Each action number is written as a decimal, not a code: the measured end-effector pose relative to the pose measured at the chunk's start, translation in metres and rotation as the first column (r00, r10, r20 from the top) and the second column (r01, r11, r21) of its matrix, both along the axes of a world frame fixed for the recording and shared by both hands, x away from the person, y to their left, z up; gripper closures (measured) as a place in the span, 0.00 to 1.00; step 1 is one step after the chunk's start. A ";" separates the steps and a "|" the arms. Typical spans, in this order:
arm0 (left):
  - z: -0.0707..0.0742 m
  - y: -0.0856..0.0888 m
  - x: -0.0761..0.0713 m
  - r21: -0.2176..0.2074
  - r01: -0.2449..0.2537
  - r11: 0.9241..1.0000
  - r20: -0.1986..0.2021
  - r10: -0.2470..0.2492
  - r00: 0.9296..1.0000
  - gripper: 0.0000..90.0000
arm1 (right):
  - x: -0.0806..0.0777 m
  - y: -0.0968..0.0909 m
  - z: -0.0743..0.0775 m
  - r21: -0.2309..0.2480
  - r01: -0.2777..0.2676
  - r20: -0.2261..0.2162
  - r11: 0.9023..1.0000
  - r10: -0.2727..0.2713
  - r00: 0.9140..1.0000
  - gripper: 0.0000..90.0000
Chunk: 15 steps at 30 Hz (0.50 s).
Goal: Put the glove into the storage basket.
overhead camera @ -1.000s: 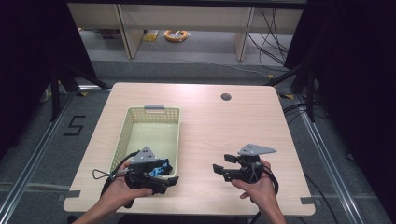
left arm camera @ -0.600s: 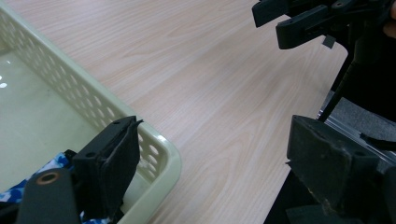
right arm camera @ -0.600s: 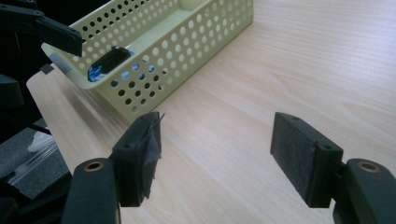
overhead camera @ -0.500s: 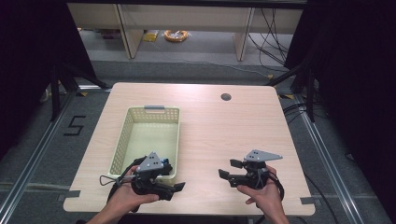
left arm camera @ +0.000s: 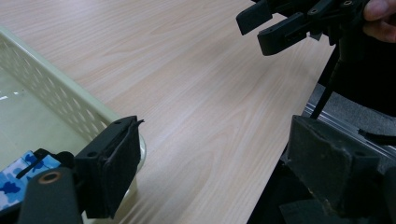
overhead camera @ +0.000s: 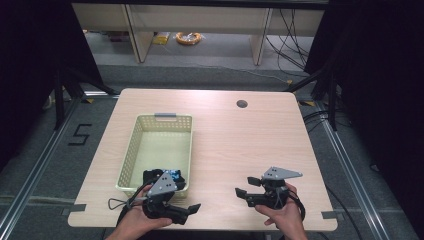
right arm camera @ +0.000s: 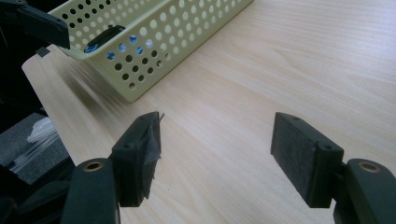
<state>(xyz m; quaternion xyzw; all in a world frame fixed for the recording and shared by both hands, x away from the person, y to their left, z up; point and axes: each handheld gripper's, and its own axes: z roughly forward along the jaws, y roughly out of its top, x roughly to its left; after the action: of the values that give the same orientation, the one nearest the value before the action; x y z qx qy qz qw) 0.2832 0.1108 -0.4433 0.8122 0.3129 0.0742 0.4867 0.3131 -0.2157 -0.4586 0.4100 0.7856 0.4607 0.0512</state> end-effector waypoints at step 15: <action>-0.012 -0.005 -0.015 0.003 0.061 0.998 -0.008 -0.061 0.998 0.20 | -0.013 -0.005 -0.008 0.009 -0.026 0.061 1.000 0.025 0.998 0.31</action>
<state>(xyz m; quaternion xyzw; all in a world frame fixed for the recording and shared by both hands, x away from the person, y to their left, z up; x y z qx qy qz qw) 0.2678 0.1058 -0.4551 0.8224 0.2900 0.0566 0.4862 0.3005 -0.2204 -0.4662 0.3858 0.7865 0.4776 0.0672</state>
